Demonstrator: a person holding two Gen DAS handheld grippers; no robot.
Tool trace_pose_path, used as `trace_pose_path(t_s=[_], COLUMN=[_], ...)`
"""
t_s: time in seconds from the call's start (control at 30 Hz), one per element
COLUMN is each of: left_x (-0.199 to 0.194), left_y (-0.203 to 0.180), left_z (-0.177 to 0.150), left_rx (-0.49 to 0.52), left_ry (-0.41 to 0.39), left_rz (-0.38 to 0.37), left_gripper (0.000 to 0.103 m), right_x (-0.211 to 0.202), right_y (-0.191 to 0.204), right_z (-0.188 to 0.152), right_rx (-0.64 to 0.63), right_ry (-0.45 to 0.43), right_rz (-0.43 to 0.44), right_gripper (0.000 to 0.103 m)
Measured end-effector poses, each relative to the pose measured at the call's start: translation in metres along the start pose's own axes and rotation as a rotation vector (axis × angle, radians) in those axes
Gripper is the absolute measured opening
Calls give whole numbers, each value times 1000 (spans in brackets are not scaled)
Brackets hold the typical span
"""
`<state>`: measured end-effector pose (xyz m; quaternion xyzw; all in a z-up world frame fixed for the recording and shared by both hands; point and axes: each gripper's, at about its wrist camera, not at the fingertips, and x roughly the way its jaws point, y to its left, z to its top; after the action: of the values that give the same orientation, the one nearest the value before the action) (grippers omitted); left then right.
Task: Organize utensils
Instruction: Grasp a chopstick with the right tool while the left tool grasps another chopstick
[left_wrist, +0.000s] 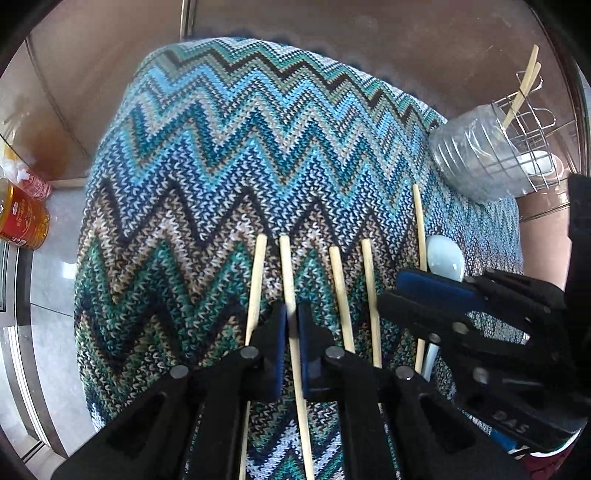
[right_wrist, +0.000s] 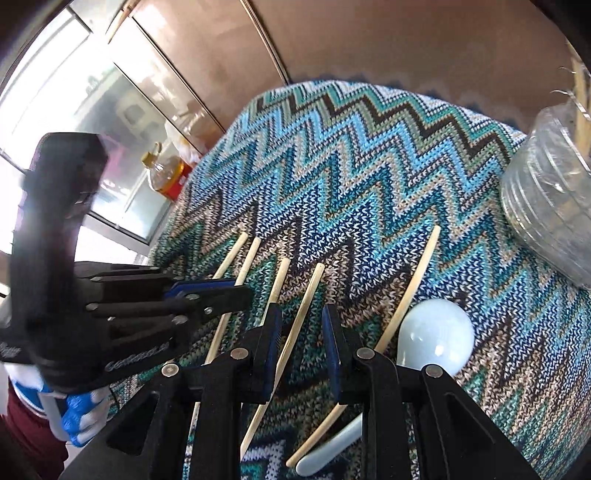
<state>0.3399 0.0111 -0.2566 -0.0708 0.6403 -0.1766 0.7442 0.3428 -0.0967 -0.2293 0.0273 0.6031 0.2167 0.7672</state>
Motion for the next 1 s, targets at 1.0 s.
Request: trace_pose_path(t_s=[1.0], left_x=[-72], left_y=[-18], left_z=[-33], left_rx=[13], left_ry=[-154], left_rz=[-48], left_gripper=[4], right_x=[-84], right_y=[9], right_z=[-46], right_rx=[86], right_ry=[-227], right_rz=[111], right_gripper=[5])
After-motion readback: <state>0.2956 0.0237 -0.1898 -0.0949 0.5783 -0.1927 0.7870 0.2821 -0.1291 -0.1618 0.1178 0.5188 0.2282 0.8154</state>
